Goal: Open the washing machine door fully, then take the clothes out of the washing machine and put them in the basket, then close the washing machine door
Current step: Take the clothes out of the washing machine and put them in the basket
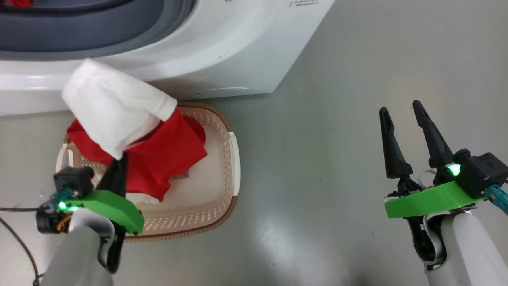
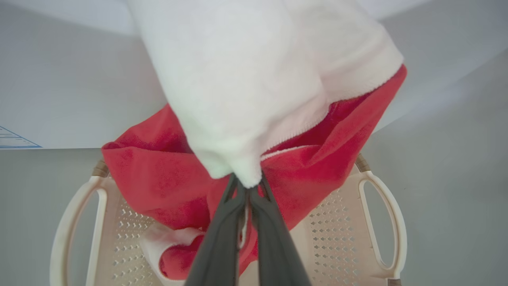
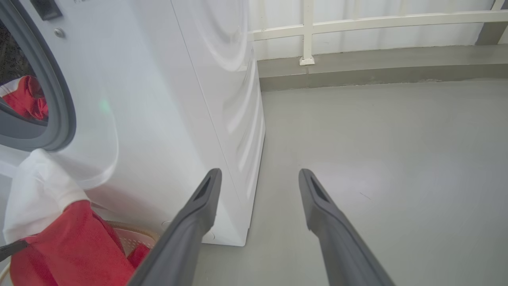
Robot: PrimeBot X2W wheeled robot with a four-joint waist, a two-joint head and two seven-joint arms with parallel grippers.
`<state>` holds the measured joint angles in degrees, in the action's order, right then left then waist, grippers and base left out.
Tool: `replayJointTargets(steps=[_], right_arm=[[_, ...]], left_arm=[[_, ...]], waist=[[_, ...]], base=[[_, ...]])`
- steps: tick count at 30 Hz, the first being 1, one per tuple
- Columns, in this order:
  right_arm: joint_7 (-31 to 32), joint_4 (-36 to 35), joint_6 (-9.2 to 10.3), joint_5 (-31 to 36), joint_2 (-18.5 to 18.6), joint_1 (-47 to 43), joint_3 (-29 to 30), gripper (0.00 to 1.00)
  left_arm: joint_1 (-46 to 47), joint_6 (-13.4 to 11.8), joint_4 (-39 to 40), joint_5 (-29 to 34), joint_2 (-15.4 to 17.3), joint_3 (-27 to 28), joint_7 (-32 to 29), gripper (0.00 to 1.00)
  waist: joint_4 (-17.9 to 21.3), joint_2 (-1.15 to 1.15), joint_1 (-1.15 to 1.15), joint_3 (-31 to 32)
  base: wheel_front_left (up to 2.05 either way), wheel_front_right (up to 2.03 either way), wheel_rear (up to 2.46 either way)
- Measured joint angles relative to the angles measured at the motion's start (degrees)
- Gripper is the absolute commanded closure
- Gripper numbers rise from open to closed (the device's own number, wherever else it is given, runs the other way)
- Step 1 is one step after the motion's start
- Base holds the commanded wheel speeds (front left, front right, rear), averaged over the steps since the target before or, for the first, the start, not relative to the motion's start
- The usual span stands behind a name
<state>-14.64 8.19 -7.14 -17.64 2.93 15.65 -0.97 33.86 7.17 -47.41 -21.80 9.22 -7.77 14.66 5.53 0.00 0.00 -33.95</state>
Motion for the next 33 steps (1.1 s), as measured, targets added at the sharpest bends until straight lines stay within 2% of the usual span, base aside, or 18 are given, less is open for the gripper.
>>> replayJointTargets(steps=[12, 18, 19, 21, 22, 23, 33], right_arm=[[0.0, -0.2, 0.00, 0.0, 0.0, 1.3, -0.1, 0.00], [0.0, -0.2, 0.00, 0.0, 0.0, 1.3, -0.7, 0.00], [0.0, -0.2, 0.00, 0.0, 0.0, 1.3, -0.9, 0.00], [0.0, -0.3, 0.00, 0.0, 0.0, 1.3, -1.2, 0.00], [0.0, -0.3, 0.00, 0.0, 0.0, 1.3, -1.3, 0.00], [0.0, -0.3, 0.00, 0.0, 0.0, 1.3, -1.3, 0.00], [0.0, 0.0, 0.00, 0.0, 0.0, 1.3, -1.3, 0.00]], left_arm=[[1.5, 0.0, -13.1, -4.0, -1.4, -7.5, 0.0, 1.00], [5.1, 0.0, -16.6, -5.1, -1.3, -10.6, 0.0, 1.00], [5.5, 0.0, -17.0, -5.3, -1.2, -10.9, 0.0, 0.96], [6.4, 0.0, -17.9, -5.7, -1.1, -11.4, 0.0, 0.55], [6.7, 0.0, -18.2, -6.2, -1.0, -11.7, 0.0, 0.24], [7.0, 0.0, -18.6, -6.7, -0.9, -11.9, 0.0, 0.00], [7.8, 0.0, -18.2, -8.2, 0.6, -12.8, 0.0, 0.00]], waist=[[0.4, 0.00, 0.00, -1.7], [1.0, 0.00, 0.00, -2.6], [1.1, 0.00, 0.00, -2.8], [1.2, 0.00, 0.00, -3.0], [1.3, 0.00, 0.00, -3.1], [1.4, 0.00, 0.00, -3.3], [1.5, 0.00, 0.00, -2.5]], base=[[0.00, 0.00, 0.00], [0.00, 0.00, 0.00], [0.00, 0.00, 0.00], [0.00, 0.00, 0.00], [0.00, 0.00, 0.00], [0.00, 0.00, 0.00], [0.00, 0.00, 0.00]])
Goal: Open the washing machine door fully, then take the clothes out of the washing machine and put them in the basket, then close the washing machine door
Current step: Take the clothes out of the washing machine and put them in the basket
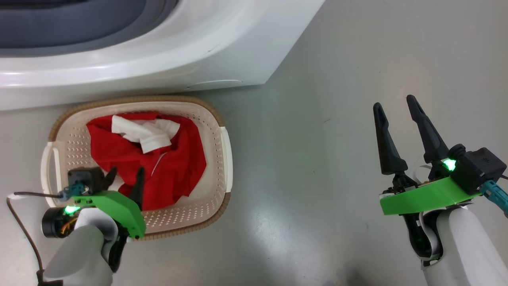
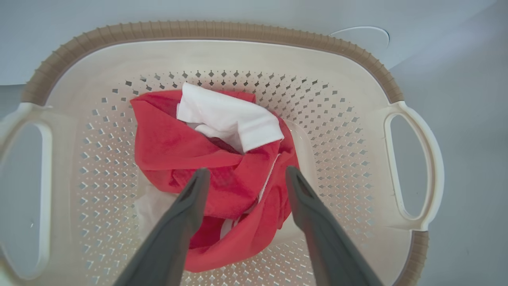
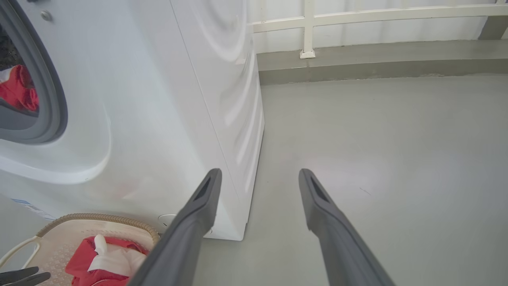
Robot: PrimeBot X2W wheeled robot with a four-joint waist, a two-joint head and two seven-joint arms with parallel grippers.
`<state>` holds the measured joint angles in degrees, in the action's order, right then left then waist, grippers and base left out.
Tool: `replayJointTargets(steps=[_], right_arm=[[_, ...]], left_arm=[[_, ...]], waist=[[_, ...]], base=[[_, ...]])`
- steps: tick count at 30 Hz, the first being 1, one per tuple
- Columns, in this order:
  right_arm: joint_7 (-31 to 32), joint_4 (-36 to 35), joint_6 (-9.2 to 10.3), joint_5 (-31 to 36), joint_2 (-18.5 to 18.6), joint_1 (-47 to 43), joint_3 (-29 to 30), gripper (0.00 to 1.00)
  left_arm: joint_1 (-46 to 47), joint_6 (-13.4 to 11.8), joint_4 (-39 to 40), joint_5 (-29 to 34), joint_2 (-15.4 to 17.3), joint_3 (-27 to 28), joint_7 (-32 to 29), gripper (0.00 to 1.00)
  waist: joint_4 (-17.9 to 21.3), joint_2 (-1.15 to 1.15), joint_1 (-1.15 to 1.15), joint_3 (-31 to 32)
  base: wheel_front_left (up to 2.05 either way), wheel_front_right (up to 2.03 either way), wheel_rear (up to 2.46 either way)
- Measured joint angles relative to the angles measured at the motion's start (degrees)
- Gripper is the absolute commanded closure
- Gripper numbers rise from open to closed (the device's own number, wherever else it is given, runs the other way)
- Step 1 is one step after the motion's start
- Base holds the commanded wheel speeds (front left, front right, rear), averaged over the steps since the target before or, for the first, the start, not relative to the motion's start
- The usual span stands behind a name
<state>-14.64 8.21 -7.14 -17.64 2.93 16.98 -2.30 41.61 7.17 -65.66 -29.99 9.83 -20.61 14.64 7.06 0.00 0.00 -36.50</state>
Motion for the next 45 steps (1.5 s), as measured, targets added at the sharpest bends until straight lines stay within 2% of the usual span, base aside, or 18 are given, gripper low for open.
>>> replayJointTargets(steps=[7, 14, 26, 38, 43, 45], right_arm=[[0.0, 0.1, 0.00, 0.0, 0.0, 0.0, 0.0, 0.00], [0.0, 0.6, 0.00, 0.2, 0.0, -0.1, 0.5, 0.00], [0.0, 2.9, 0.00, 1.7, 0.1, -4.3, 0.0, 0.00], [0.0, 4.2, 0.00, 1.6, 2.3, -11.7, -0.2, 0.00], [0.0, 4.3, 0.00, 1.6, 2.5, -13.6, 0.0, 0.00], [0.0, 4.2, 0.00, 1.5, 2.8, -15.3, 0.3, 0.00]], left_arm=[[-0.3, 0.0, 2.9, -0.3, 0.2, 0.6, 0.0, 0.00], [-2.2, 0.0, 11.6, 2.0, 0.4, 6.1, 0.0, 0.00], [-13.2, 0.0, 26.7, 10.5, -1.3, 16.9, 0.0, 0.00], [-27.7, 0.0, 41.6, 15.7, -4.0, 21.7, 0.0, 0.00], [-31.8, 0.0, 45.6, 16.0, -4.5, 23.3, 0.0, 0.00], [-35.3, 0.0, 49.5, 16.5, -4.9, 24.0, 0.0, 0.00]], waist=[[-0.5, 0.00, 0.00, 1.1], [-1.2, 0.00, 0.00, 3.3], [-2.4, 0.00, 0.00, 11.0], [-3.2, 0.00, 0.00, 21.7], [-3.3, 0.00, 0.00, 24.5], [-3.4, 0.00, 0.00, 26.4]], base=[[0.00, 0.00, 0.00], [0.00, 0.00, 0.00], [0.00, 0.00, 0.00], [0.00, 0.00, 0.00], [0.00, 0.00, 0.00], [0.00, 0.00, 0.00]])
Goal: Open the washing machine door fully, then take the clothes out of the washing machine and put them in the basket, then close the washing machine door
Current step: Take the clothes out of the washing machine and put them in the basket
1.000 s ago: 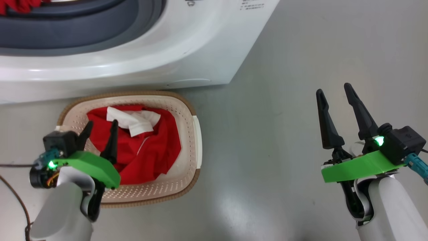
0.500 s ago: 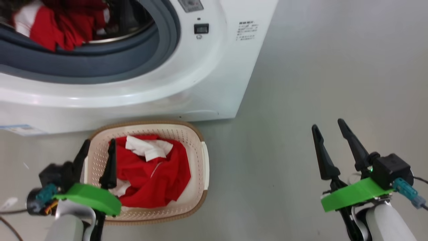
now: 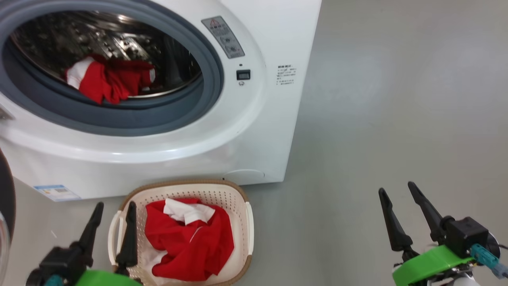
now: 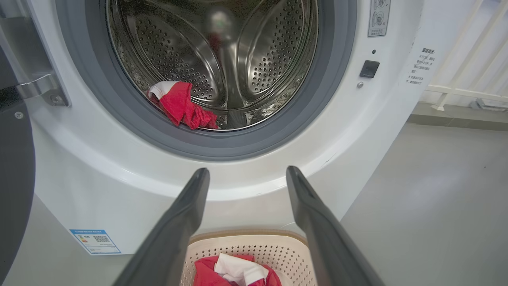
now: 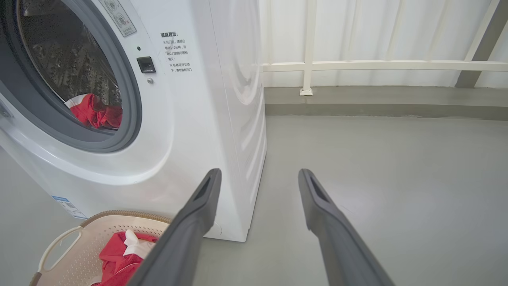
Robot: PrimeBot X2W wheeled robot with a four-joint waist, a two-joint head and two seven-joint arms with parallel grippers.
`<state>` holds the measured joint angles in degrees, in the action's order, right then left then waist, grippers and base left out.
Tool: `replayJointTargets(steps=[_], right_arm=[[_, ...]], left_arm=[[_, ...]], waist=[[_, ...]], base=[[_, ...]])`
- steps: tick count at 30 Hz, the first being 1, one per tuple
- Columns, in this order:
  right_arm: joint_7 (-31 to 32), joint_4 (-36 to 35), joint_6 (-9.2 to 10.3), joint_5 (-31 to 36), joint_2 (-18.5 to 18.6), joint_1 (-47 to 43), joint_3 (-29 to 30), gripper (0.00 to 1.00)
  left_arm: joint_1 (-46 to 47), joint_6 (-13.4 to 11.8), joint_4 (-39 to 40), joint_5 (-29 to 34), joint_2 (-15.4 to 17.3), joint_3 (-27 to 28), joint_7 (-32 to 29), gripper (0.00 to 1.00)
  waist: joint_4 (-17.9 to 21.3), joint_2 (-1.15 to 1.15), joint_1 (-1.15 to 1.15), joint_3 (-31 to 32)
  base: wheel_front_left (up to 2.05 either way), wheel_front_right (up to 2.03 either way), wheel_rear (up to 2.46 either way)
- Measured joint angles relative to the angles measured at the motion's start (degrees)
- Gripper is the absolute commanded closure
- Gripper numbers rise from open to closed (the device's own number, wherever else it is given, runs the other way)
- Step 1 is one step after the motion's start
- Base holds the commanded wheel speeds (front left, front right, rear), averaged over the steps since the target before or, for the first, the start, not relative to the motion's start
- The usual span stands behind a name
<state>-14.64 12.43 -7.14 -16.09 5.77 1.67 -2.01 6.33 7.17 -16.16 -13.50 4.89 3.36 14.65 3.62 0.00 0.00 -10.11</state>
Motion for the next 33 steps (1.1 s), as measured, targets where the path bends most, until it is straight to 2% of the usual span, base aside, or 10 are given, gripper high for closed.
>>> replayJointTargets(steps=[6, 17, 33], right_arm=[[0.0, -0.1, 0.00, -0.1, 0.3, -3.9, 1.2, 0.00], [0.0, -0.6, 0.00, -0.5, 0.4, -8.1, 1.6, 0.00], [0.0, -1.1, 0.00, -0.5, 0.4, -8.8, 2.5, 0.00]], left_arm=[[-6.7, 0.0, 5.1, 0.9, -0.4, 0.0, 0.0, 0.00], [-13.7, 0.0, 7.6, 1.1, -1.0, 2.0, 0.0, 0.00], [-14.9, 0.0, 9.0, 1.1, -1.9, 2.7, 0.0, 0.00]], waist=[[-0.3, 0.00, 0.00, 3.5], [-0.8, 0.00, 0.00, 7.4], [-0.7, 0.00, 0.00, 7.7]], base=[[0.00, 0.00, 0.00], [0.00, 0.00, 0.00], [0.00, 0.00, 0.00]])
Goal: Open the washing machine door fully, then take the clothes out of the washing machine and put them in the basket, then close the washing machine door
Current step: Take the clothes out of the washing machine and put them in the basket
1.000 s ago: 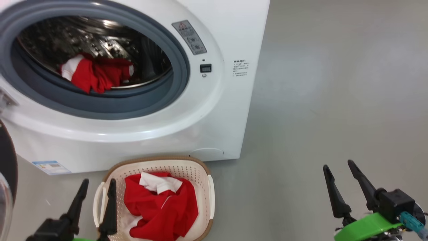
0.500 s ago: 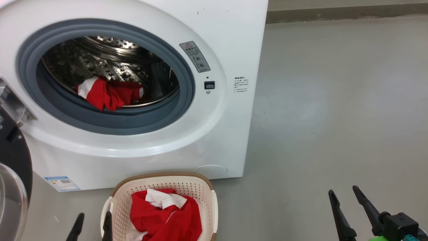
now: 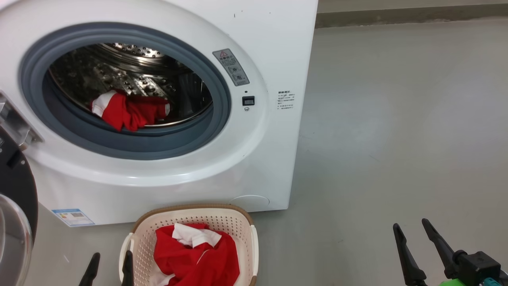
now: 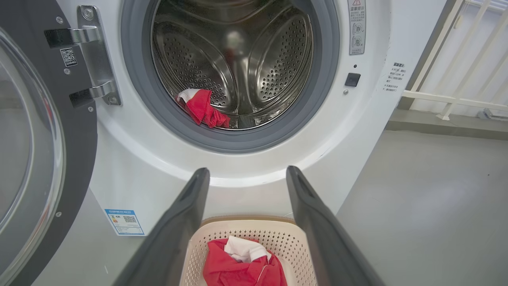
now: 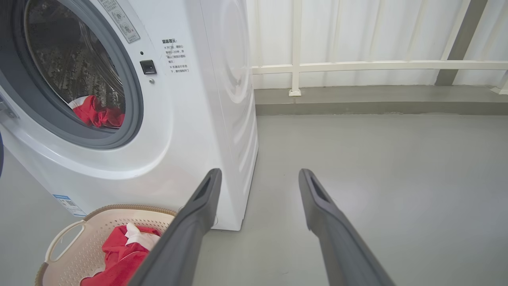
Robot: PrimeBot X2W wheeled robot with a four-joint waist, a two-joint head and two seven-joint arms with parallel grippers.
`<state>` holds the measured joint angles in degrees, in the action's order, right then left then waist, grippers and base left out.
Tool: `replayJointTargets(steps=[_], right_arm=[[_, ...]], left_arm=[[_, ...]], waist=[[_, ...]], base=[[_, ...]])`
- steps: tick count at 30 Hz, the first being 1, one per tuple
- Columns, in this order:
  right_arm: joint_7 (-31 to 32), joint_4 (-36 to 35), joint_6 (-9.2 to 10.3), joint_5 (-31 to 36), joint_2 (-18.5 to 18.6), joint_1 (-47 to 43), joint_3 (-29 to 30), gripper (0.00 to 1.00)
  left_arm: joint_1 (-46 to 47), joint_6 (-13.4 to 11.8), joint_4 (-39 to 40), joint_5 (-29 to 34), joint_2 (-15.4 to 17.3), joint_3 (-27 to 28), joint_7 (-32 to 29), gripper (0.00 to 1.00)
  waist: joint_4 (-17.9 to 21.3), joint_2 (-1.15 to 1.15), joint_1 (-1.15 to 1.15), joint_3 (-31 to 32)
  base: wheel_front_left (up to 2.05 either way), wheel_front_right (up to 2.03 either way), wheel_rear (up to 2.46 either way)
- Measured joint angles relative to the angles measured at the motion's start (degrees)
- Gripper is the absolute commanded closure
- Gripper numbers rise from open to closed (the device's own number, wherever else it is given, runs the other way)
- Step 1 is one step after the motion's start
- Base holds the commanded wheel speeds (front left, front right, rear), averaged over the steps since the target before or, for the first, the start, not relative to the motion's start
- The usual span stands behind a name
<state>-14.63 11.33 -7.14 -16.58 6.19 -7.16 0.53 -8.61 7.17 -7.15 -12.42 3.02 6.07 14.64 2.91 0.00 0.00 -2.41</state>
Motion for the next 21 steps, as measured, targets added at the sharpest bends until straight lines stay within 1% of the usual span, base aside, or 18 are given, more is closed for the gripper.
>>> replayJointTargets(steps=[7, 10, 13, 17, 19, 21], right_arm=[[0.0, -0.1, 0.00, 0.0, -0.2, 0.0, 0.0, 0.00], [0.0, -0.1, 0.00, 0.0, -0.5, 0.1, 0.0, 0.00], [0.0, -0.2, 0.00, 0.0, -1.0, 0.4, 0.0, 0.00], [0.0, -0.4, 0.00, 0.0, -1.3, 1.8, -0.1, 0.00], [0.0, -0.6, 0.00, 0.0, -1.4, 3.2, -0.4, 0.00], [0.0, -0.8, 0.00, 0.0, -1.7, 4.6, -0.9, 0.00]], left_arm=[[0.2, 0.0, -0.9, 0.7, -0.1, -0.2, 0.0, 0.00], [1.8, 0.0, -3.2, 0.9, -0.2, -0.7, 0.0, 0.00], [6.0, 0.0, -6.9, 2.2, -0.2, -1.1, 0.0, 0.00], [14.1, -0.2, -13.0, 4.1, 0.0, -2.5, 0.0, 0.00], [18.8, -0.7, -16.3, 5.2, 0.4, -3.2, -0.2, 0.00], [23.4, -1.0, -19.3, 6.3, 1.5, -4.1, -0.5, 0.00]], waist=[[0.0, 0.00, 0.00, -0.8], [0.0, 0.00, 0.00, -1.6], [-0.2, 0.00, 0.00, -2.6], [-0.2, 0.00, 0.00, -4.4], [-0.1, 0.00, 0.00, -5.6], [0.1, 0.00, 0.00, -6.8]], base=[[0.00, 0.00, 0.00], [0.00, 0.00, 0.00], [0.00, 0.00, 0.00], [0.00, 0.00, 0.00], [0.00, 0.00, 0.00], [0.00, 0.00, 0.00]])
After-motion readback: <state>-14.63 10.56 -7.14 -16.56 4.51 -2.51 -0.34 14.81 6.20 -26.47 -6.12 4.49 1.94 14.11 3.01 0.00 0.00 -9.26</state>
